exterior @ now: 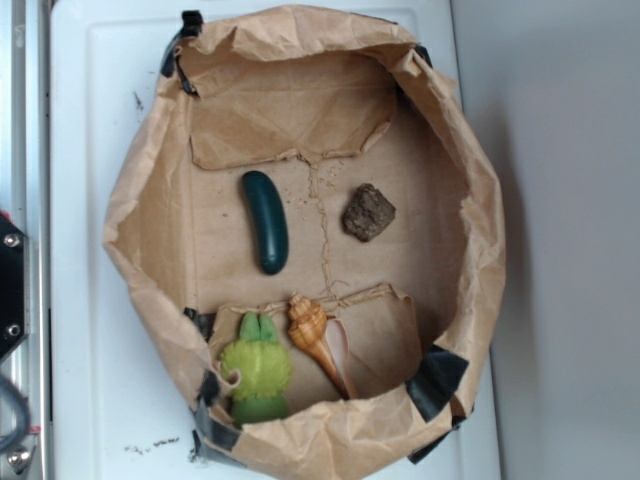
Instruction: Grab the rock.
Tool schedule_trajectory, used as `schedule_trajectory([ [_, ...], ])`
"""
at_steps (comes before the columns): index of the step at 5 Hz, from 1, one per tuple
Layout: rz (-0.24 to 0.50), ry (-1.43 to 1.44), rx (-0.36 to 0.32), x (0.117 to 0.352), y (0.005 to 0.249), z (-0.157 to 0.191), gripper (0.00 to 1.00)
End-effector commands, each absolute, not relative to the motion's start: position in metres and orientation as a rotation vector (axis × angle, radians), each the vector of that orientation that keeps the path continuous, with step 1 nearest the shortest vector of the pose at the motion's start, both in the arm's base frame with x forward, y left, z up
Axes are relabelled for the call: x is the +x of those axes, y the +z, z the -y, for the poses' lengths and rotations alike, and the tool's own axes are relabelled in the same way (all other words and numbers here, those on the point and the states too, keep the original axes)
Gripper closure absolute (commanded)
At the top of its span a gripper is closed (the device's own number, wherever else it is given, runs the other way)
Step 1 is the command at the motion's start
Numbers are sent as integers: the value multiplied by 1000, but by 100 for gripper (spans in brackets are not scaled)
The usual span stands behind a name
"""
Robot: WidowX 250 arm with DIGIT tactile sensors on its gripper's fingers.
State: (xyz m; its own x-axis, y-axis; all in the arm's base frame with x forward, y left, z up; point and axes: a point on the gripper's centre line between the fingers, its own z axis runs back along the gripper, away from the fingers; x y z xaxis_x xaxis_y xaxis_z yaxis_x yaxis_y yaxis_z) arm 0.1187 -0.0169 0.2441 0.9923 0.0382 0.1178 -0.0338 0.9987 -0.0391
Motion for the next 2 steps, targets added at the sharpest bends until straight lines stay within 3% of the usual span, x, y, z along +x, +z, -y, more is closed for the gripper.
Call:
schedule_trajectory([
  [1, 119, 36, -37, 119, 244, 17, 0],
  [2, 150, 43, -75, 169, 243, 15, 0],
])
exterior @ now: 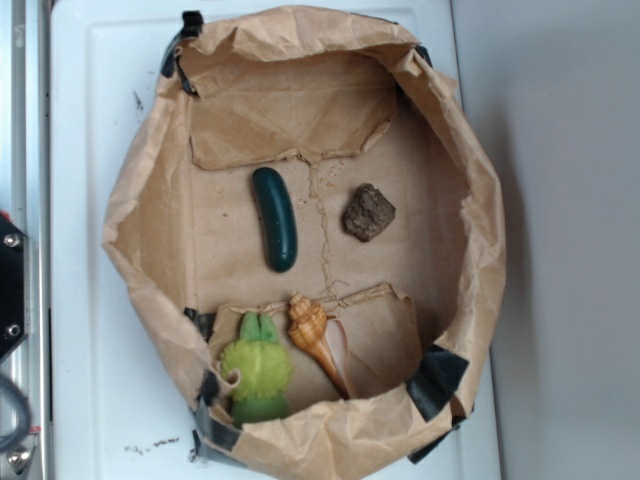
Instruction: Grab the rock.
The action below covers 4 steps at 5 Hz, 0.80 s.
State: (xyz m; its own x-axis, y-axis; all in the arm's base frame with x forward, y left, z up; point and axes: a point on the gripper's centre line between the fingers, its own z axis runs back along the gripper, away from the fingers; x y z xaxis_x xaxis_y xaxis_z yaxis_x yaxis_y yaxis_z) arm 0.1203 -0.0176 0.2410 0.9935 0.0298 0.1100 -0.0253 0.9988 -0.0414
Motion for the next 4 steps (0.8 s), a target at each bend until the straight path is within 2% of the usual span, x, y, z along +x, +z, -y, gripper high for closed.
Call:
schedule_trajectory([
  [1, 143, 83, -107, 219, 246, 5, 0],
  [3, 143, 83, -107, 219, 246, 5, 0],
  [4, 174, 69, 12, 250, 196, -9, 0],
])
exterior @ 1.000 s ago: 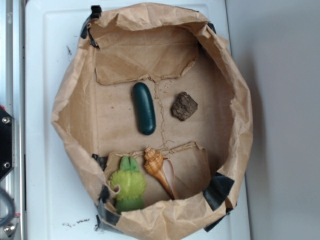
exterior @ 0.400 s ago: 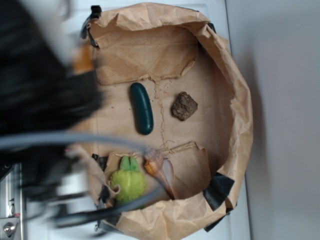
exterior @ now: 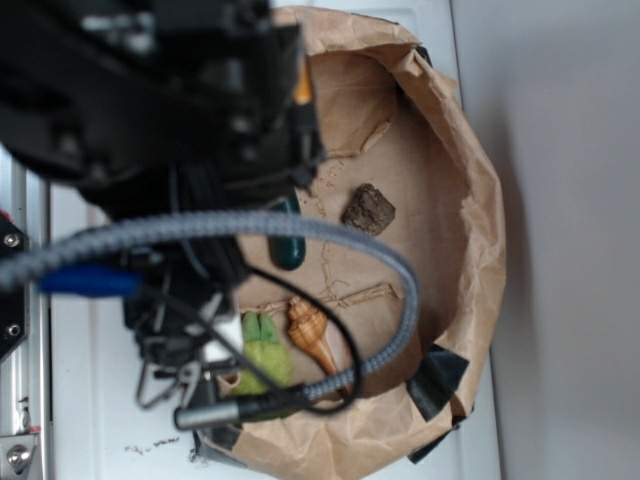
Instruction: Grab the rock.
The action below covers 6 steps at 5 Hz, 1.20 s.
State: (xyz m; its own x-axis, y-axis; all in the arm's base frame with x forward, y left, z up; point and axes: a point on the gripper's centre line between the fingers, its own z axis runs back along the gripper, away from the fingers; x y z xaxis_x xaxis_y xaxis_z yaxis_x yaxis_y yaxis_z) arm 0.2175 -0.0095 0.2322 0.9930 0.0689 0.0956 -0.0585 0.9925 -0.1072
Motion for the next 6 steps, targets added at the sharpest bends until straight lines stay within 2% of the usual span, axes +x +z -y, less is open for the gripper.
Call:
schedule_trajectory([
  [1, 121, 22, 76, 275, 146, -22, 0],
  [2, 118, -13, 77, 311, 96, -34, 0],
  [6, 118, -13, 77, 311, 96, -34, 0],
])
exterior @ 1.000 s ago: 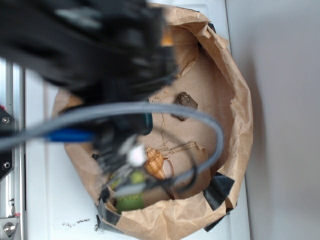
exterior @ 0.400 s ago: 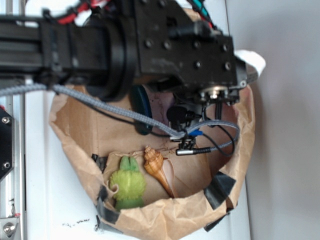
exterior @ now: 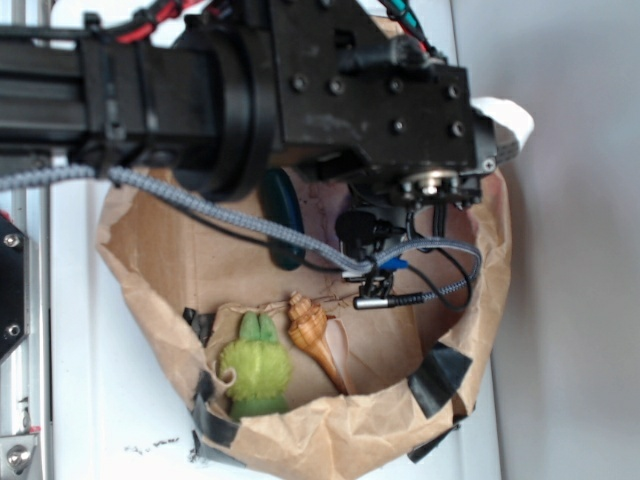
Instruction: Grab the rock.
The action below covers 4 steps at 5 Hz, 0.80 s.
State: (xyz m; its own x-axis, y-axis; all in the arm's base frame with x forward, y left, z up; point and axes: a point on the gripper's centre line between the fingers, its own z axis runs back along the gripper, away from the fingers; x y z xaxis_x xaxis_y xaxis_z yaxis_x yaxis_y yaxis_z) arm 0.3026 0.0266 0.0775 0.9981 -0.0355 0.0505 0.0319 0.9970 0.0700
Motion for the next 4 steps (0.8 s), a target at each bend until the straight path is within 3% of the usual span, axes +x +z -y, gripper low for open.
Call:
schedule_trajectory([
  [1, 152, -48, 80, 321, 79, -29, 0],
  [2, 181, -95, 61, 324, 62, -19, 0],
  [3, 182, -163, -11, 330, 43, -7, 0],
  [4, 163, -172, 4, 333, 32, -5, 5],
])
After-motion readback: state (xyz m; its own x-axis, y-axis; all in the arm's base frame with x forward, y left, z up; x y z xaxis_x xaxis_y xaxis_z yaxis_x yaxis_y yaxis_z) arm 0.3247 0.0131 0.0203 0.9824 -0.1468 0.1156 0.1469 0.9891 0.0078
